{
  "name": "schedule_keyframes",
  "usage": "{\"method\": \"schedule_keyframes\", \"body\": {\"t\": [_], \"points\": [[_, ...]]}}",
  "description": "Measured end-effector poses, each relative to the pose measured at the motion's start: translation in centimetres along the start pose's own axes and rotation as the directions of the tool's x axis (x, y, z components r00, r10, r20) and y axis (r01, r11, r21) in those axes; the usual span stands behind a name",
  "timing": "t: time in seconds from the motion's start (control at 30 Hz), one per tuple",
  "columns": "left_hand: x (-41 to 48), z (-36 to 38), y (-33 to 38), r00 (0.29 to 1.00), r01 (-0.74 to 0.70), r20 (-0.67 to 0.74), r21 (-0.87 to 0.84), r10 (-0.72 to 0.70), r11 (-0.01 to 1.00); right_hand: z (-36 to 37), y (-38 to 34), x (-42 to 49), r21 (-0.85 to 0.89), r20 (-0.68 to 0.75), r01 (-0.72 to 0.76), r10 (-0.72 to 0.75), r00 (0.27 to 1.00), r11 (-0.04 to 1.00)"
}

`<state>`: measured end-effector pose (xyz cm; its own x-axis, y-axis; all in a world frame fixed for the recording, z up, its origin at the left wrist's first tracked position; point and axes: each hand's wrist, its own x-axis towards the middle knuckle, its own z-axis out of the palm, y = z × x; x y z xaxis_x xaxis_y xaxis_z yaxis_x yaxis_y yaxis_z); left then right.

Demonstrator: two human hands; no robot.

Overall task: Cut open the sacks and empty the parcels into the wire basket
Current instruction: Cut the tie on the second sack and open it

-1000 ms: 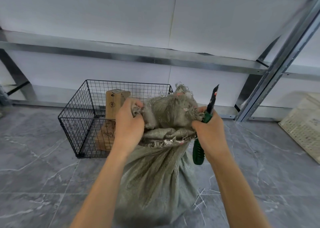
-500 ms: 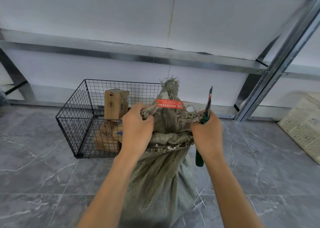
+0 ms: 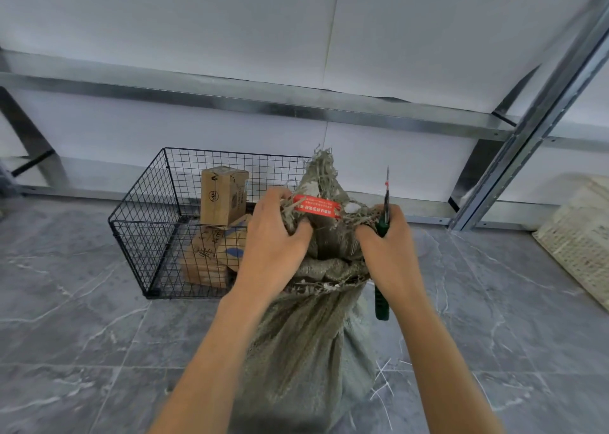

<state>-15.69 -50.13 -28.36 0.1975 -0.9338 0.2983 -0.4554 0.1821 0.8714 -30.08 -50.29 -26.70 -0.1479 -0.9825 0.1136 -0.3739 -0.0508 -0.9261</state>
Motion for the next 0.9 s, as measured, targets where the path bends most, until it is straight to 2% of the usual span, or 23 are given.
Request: {"method": "schedule_keyframes", "body": {"t": [0.17, 0.33, 0.43, 0.53, 0.63, 0.9], "points": [[0.5, 0.1, -0.5, 0.993, -0.029, -0.111, 0.025, 0.031, 0.999, -0.3, -0.4, 0.2, -0.107, 0.155, 0.018, -0.001, 0.988, 0.994], [0.8, 0.0, -1.0, 0.984, 0.054, -0.17, 0.02, -0.05, 0.998, -0.7, -0.2, 0.0, -0.201, 0.282, 0.041, 0.017, 0.959, 0.979], [1.0, -0.5, -1.4, 0.968, 0.107, -0.225, -0.029, -0.111, 0.994, -0.5, 0.5, 0.2, -0.185, 0.257, -0.004, 0.053, 0.965, 0.983], [1.2, -0.9, -1.5, 0.947, 0.152, -0.269, -0.107, -0.176, 0.983, -0.5, 1.1, 0.7, -0.204, 0.137, -0.022, 0.051, 0.989, 0.979], [1.1, -0.7, -1.5, 0.946, 0.176, -0.249, -0.149, -0.209, 0.973, -0.6, 1.5, 1.1, -0.242, 0.05, -0.031, 0.044, 0.998, 0.97], [0.8, 0.4, -1.1, 0.971, 0.189, -0.125, -0.121, -0.203, 0.975, -0.5, -0.7, 0.2, -0.132, 0.179, -0.045, 0.069, 0.981, 0.99]]}}
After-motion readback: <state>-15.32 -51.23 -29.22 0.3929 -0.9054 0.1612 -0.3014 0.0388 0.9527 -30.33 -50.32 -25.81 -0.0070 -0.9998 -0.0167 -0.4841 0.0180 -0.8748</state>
